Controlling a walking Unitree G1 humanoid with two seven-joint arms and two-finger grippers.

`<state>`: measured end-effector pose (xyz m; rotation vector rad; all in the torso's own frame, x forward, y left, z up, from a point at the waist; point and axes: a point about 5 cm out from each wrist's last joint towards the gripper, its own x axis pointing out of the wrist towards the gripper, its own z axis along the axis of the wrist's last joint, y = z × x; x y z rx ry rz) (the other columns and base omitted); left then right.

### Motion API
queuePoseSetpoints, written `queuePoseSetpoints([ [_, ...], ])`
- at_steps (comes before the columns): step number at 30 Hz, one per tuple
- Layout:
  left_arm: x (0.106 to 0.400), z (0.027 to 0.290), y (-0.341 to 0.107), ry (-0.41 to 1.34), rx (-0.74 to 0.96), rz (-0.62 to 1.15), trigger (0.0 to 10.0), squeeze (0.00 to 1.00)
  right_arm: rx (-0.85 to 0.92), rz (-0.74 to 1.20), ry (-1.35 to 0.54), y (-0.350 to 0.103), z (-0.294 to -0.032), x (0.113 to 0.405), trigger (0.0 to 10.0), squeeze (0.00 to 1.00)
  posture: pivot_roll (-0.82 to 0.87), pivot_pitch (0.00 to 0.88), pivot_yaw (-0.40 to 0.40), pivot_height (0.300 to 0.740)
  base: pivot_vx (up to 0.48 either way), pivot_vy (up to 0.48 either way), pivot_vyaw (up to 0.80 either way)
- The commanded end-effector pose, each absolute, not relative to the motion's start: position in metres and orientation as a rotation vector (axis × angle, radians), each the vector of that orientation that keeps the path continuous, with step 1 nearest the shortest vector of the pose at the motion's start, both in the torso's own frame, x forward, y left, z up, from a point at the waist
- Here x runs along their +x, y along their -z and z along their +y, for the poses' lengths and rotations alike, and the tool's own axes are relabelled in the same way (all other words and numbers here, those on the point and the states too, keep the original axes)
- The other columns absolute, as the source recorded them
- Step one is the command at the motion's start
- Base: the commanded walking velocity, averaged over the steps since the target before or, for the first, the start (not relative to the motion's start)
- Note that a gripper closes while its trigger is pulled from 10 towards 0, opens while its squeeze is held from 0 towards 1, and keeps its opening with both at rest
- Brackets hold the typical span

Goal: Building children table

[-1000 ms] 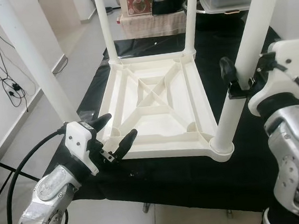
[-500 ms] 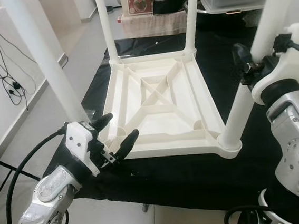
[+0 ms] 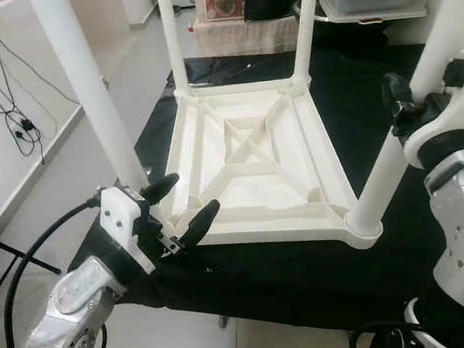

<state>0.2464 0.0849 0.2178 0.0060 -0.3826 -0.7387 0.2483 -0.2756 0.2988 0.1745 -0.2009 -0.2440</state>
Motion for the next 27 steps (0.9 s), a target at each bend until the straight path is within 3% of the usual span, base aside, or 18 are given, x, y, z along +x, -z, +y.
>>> queuePoseSetpoints([
  [1, 0.244, 0.084, -0.218, 0.766, 0.012, -0.373, 10.0, 0.0, 0.34, 0.104, 0.468, -0.237, -0.305, 0.248, 0.0, 0.0, -0.05, 0.11, 0.021, 0.74, 0.0, 0.0, 0.0],
  [10, 0.242, 0.084, -0.22, 0.778, 0.029, -0.372, 10.0, 0.0, 0.501, 0.371, 0.71, -0.159, -0.332, 0.23, 0.0, 0.0, -0.03, 0.124, 0.019, 0.74, 0.0, 0.0, 0.0],
  [16, 0.238, 0.087, -0.221, 0.78, 0.041, -0.36, 10.0, 0.0, 0.505, 0.497, 0.735, -0.125, -0.332, 0.229, 0.0, 0.0, 0.0, 0.138, 0.026, 0.74, 0.0, 0.0, 0.0],
  [27, 0.233, 0.094, -0.225, 0.782, 0.051, -0.34, 10.0, 0.0, 0.459, 0.422, 0.679, -0.151, -0.327, 0.24, 0.0, 0.0, 0.02, 0.162, 0.043, 0.74, 0.0, 0.0, 0.0],
])
